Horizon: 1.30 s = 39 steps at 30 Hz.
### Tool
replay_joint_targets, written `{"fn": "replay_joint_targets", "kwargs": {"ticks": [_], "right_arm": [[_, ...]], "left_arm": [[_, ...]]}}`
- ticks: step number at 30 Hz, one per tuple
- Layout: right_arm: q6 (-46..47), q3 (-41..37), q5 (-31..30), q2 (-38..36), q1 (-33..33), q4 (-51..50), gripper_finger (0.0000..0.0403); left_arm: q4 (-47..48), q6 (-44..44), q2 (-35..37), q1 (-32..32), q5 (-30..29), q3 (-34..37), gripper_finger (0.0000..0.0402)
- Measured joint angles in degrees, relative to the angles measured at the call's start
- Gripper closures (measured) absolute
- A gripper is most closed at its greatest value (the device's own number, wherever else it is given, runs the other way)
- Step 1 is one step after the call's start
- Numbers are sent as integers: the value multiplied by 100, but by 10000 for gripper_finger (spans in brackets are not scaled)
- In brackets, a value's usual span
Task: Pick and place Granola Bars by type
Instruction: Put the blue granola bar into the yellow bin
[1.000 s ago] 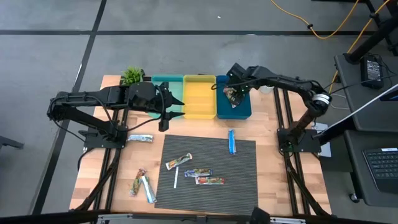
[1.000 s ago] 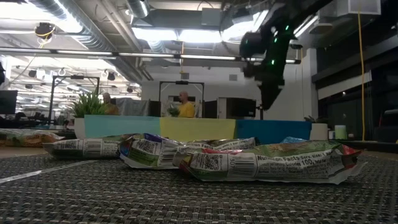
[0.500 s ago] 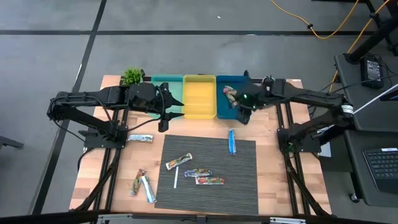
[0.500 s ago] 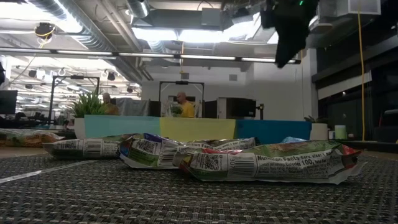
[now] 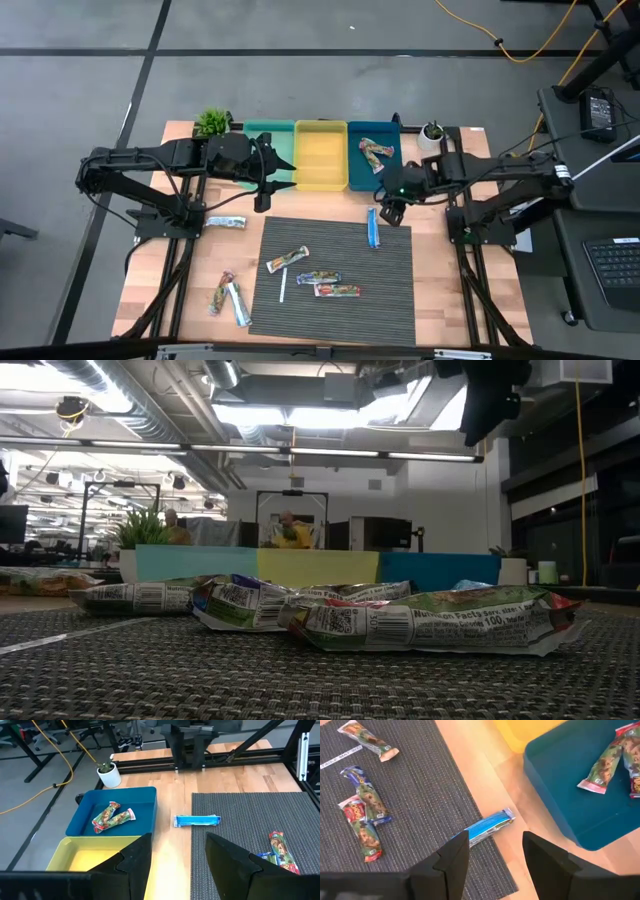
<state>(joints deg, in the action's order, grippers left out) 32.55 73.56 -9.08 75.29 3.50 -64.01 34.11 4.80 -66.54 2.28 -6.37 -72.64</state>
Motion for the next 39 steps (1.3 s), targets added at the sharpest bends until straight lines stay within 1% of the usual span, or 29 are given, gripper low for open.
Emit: {"fn": "replay_joint_targets", "kwargs": {"ticks": [3, 6, 8, 12, 17, 24, 29, 32, 36, 39], "right_arm": [[374, 0, -386, 100, 221, -8, 216], [737, 0, -529, 264, 418, 8, 216], [905, 0, -524, 424, 537, 73, 216], [940, 0, -475, 819, 735, 239, 216], [1221, 0, -381, 1422, 797, 269, 216], [1538, 0, -330, 2097, 797, 321, 216], [1742, 0, -300, 2353, 794, 304, 214], [1931, 0, -268, 2444, 796, 295, 192], [2246, -20, -247, 2457, 794, 245, 135], [2485, -176, -245, 2458, 794, 259, 92]], "left_arm": [[0, 0, 0, 0, 0, 0, 226], [51, 36, 0, 0, 0, 0, 226], [66, 98, 0, 0, 0, 0, 226], [50, 197, 0, 0, -2, 0, 226], [46, 483, 0, 12, -5, 7, 226], [103, 475, 0, -9, -9, 7, 226], [332, 289, 0, -51, 4, 7, 226], [525, 96, 0, -117, -5, 7, 226], [728, 30, 0, -249, 1, 7, 226], [734, -1, 0, -362, 0, 7, 226]]}}
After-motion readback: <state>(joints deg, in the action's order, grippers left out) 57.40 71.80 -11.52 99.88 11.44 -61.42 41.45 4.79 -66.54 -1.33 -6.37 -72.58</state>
